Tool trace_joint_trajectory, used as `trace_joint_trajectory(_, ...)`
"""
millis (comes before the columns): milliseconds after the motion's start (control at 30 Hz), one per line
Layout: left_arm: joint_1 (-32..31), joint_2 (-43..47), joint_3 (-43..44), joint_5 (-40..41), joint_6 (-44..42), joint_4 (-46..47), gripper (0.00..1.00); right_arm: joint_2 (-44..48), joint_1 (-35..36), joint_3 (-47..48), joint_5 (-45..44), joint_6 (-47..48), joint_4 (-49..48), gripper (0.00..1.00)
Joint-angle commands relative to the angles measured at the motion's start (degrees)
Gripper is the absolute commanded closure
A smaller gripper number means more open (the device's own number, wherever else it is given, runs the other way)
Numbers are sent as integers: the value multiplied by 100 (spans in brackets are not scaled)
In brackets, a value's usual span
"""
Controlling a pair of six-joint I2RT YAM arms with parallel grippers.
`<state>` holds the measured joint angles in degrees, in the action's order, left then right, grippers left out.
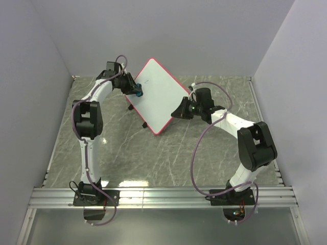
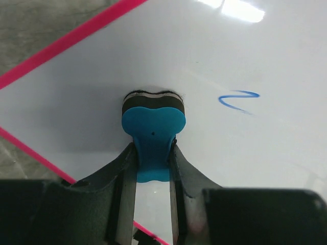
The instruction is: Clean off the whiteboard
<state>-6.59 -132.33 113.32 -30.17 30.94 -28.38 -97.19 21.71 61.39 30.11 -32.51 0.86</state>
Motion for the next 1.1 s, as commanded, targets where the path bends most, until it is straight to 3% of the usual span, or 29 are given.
trace_joint_trajectory(0, -255, -469, -450, 1083, -387, -291, 100, -160, 465, -294, 461, 1493, 1838, 100)
trace_joint_trajectory(367, -343, -276, -408, 829, -361, -168, 100, -213, 465, -276, 496, 1484, 1847, 100)
trace_joint_trajectory(700, -905, -240, 1129, 196, -281, -62, 100, -213, 465, -241, 479, 1511, 1891, 100)
trace_joint_trajectory(833, -748, -503, 1534, 337, -141, -18, 100, -187, 465, -250, 452, 1520, 1926, 100)
trace_joint_trajectory(1067, -414, -767, 1430, 652, -105, 105, 100, -108, 465, -285, 426, 1546, 1944, 100)
